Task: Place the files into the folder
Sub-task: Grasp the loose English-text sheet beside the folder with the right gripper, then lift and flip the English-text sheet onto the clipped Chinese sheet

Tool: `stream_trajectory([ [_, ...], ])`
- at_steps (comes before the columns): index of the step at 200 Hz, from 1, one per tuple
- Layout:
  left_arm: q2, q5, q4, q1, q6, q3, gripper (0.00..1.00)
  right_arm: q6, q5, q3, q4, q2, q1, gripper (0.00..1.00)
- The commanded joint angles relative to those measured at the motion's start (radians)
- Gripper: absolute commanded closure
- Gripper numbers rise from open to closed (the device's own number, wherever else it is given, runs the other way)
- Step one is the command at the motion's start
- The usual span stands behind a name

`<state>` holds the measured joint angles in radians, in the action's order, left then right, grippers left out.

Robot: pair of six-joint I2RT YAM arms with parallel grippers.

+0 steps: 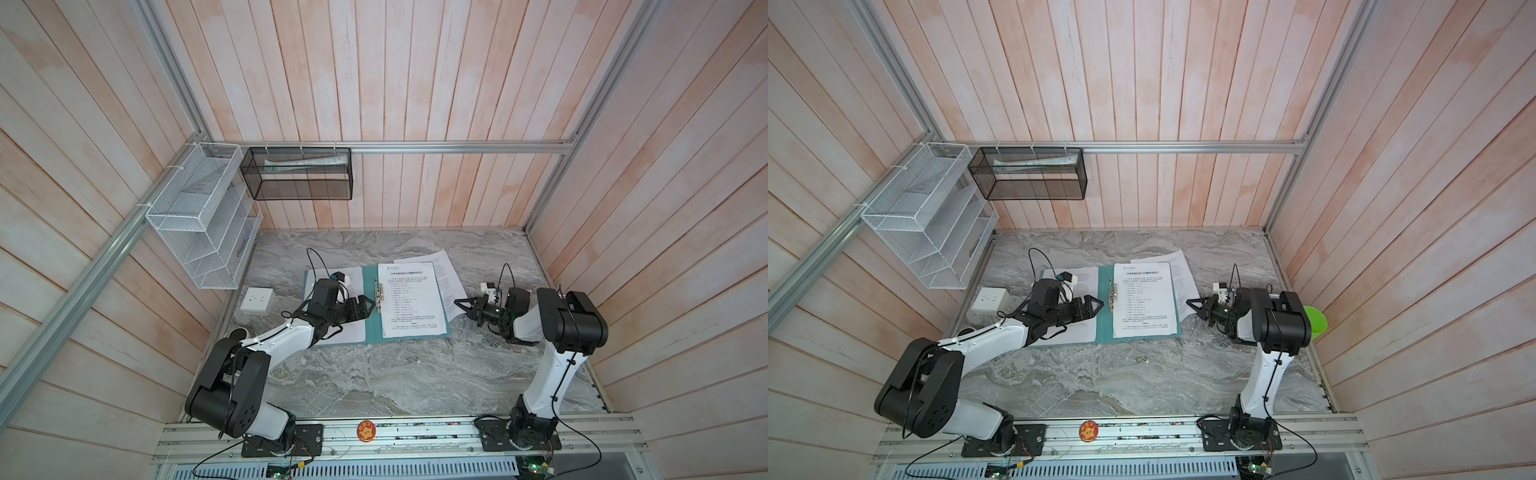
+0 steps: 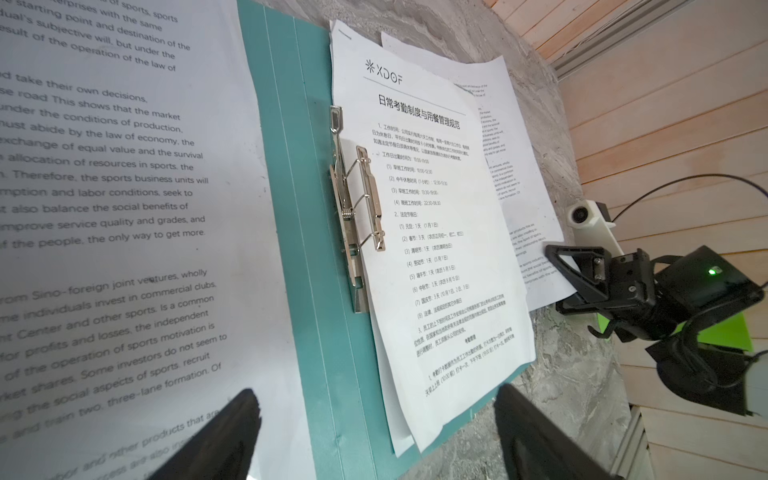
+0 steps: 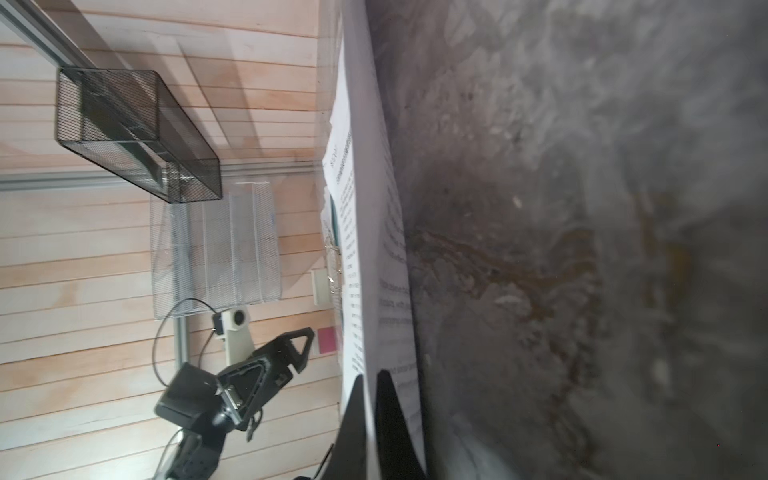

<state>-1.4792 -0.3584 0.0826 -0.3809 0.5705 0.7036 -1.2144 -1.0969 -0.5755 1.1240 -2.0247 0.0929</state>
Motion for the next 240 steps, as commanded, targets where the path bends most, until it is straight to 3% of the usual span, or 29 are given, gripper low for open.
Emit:
stream_trajectory([
  [1, 0.009, 0.012, -0.010, -0.003, -0.017, 0.029, 0.10, -0.441, -0.043, 0.004, 0.602, -0.069, -0.021, 1.00],
  [10, 0.008, 0.012, -0.012, -0.003, -0.017, 0.029, 0.10, -0.520, -0.035, -0.013, 0.683, -0.086, -0.028, 1.00],
  [73, 0.040, 0.038, -0.019, -0.003, -0.015, 0.005, 0.10, -0.527, 0.010, -0.110, 0.628, 0.018, -0.093, 1.00],
  [118, 0.048, 0.041, -0.016, -0.003, -0.015, -0.008, 0.10, -0.284, 0.032, -0.114, 0.226, 0.260, -0.078, 1.00],
  [156, 0.038, 0.038, -0.011, -0.003, -0.024, -0.004, 0.10, 0.074, 0.105, -0.221, -0.366, 0.505, -0.076, 1.00],
  [169, 0.036, 0.038, -0.006, -0.001, -0.024, -0.006, 0.10, 0.123, 0.149, -0.253, -0.481, 0.557, -0.083, 1.00],
  [185, 0.036, 0.036, 0.003, -0.002, -0.020, -0.009, 0.10, 0.097, 0.153, -0.264, -0.477, 0.569, -0.092, 1.00],
  [240, 0.070, 0.048, 0.000, 0.000, -0.015, -0.038, 0.10, -0.107, 0.160, -0.198, -0.198, 0.492, -0.167, 1.00],
])
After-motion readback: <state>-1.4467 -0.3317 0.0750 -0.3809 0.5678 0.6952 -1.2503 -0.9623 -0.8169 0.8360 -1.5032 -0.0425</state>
